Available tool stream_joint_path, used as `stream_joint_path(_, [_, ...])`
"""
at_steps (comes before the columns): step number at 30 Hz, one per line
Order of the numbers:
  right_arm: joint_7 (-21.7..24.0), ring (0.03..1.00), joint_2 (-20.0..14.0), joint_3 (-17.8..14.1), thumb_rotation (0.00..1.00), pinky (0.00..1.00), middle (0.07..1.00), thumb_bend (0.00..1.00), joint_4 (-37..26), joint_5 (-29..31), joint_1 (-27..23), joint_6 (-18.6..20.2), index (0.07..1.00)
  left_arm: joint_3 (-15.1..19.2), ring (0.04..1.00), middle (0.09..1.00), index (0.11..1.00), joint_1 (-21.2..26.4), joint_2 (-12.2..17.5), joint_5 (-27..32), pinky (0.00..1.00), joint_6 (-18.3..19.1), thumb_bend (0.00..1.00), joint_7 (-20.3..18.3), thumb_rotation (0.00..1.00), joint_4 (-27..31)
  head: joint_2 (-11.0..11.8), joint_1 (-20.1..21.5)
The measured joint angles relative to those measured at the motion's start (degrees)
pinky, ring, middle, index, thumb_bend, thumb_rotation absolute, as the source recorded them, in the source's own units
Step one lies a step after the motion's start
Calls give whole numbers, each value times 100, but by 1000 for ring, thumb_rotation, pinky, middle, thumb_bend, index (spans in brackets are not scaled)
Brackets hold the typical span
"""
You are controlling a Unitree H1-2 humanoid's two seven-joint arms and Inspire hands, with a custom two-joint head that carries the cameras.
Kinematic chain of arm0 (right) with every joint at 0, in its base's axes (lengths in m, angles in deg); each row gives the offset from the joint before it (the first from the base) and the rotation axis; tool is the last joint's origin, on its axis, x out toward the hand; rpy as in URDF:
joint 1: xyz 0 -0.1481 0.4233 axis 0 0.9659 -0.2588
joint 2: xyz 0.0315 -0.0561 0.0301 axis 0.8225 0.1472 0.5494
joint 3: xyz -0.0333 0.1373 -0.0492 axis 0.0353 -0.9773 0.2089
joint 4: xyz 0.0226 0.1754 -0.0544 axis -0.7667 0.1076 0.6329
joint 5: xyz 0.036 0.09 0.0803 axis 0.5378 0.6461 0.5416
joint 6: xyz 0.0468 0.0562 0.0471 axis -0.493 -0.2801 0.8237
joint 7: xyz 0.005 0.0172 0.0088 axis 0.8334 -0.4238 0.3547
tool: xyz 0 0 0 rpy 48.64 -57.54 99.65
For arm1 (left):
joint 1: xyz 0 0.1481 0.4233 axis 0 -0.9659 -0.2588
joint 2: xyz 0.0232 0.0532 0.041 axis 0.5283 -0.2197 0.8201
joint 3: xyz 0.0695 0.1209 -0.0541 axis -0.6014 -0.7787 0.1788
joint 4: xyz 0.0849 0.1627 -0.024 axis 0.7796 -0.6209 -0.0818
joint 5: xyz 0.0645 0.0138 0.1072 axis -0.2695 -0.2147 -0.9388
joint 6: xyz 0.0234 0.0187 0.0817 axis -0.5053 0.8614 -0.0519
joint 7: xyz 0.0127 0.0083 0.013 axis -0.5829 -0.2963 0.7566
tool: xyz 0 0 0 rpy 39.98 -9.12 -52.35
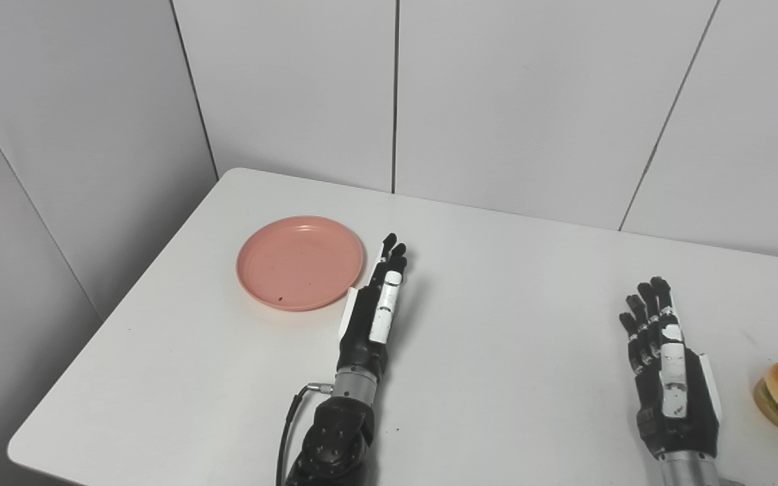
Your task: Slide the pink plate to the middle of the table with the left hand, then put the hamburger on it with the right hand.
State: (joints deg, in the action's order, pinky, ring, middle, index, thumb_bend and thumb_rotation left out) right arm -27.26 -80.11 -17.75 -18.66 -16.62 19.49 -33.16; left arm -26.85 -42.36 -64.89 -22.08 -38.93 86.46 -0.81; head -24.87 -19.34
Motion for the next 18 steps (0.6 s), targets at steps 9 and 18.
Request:
stream_joint_path(9, [42,1000,-33,-14,888,1000,1000,531,111,21,-83,-81,1000,287,841,839,821,5,50,325,871,249,605,3,1000,557,-17,-35])
stream_joint_path(18, [44,1000,-45,-15,871,1000,1000,540,76,8,-64,-76,1000,448,817,809,791,54,326,238,826,594,614,70,1000,885,9,-53])
